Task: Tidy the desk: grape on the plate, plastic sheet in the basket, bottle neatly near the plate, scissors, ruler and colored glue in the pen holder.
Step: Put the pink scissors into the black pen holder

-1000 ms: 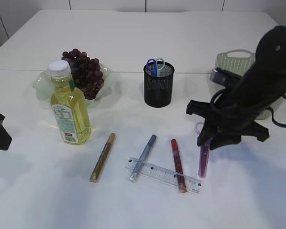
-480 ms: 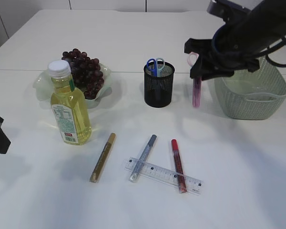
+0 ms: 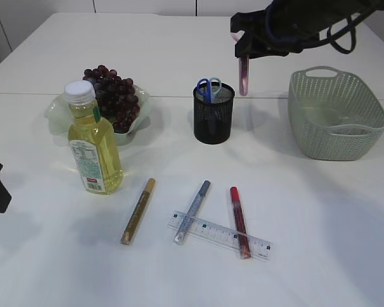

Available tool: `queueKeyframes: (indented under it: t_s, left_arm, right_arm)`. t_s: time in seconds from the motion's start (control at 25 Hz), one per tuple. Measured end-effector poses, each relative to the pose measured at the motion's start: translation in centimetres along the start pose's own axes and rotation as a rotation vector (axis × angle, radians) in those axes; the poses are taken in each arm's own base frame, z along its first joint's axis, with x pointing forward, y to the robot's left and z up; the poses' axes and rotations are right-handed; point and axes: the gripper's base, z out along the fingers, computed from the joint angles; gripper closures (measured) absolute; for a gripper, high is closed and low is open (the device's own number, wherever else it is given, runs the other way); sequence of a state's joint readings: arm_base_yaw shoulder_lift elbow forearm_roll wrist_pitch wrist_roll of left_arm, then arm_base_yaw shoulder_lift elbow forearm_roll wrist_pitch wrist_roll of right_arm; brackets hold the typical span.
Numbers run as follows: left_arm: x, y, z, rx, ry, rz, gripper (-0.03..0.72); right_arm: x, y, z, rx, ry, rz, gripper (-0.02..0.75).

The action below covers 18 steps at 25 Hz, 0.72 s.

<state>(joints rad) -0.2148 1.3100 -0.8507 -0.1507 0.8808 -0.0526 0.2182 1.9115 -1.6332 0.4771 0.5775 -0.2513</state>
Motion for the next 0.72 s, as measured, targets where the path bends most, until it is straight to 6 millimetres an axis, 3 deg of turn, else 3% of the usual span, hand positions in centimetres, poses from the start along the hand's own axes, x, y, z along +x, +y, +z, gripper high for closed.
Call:
queueKeyframes:
  t_s: [0.32,0.72]
  left_arm:
    - [0.3,-0.1,0.0,0.013,0.038,-0.012,0.253]
    - [0.7,-0.2,0.0,0.017,0.073,-0.016,0.253]
  right_arm:
    - [-1.1,-0.2,5.2,-0.114,-0.086,-0.158,0.541]
    - [-0.9,-0.9,9.0,-0.15,-0.187,-0.273,0.541]
